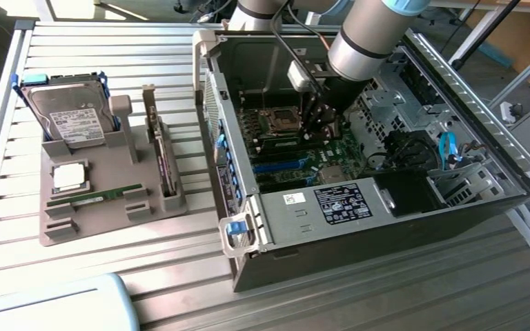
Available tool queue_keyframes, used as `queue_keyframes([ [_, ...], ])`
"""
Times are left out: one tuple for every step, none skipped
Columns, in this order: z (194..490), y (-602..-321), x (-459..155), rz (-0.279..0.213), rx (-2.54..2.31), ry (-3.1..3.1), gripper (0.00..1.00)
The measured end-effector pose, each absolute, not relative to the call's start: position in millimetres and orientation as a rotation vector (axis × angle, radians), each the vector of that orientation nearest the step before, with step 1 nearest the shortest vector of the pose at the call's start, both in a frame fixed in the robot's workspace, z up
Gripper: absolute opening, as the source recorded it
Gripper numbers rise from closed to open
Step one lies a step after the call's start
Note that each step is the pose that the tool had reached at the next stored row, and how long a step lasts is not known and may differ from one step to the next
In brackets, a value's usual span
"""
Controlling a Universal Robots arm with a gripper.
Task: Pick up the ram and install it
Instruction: 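Insert the ram into the slot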
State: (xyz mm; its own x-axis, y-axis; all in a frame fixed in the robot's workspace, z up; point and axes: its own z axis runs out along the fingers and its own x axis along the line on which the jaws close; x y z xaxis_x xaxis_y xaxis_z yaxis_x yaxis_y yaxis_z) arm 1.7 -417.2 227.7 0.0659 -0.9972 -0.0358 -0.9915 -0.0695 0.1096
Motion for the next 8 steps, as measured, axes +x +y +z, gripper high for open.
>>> queue_keyframes([
  [227.7,-417.2,1.6,-0.156,2.252,-2.104,0.14],
  [227.7,-417.2,1.6,-0.156,2.252,-2.104,0.14],
  [227.6,-417.0,1.7,-0.156,2.252,-2.104,0.14],
  [227.4,-416.6,1.7,-0.157,2.252,-2.104,0.14],
  [227.3,-416.3,1.8,-0.156,2.252,-2.104,0.14],
  [227.3,-416.3,2.0,-0.156,2.252,-2.104,0.14],
  [227.2,-416.2,2.2,-0.156,2.252,-2.104,0.14],
  [227.2,-416.1,2.2,-0.156,2.252,-2.104,0.14],
])
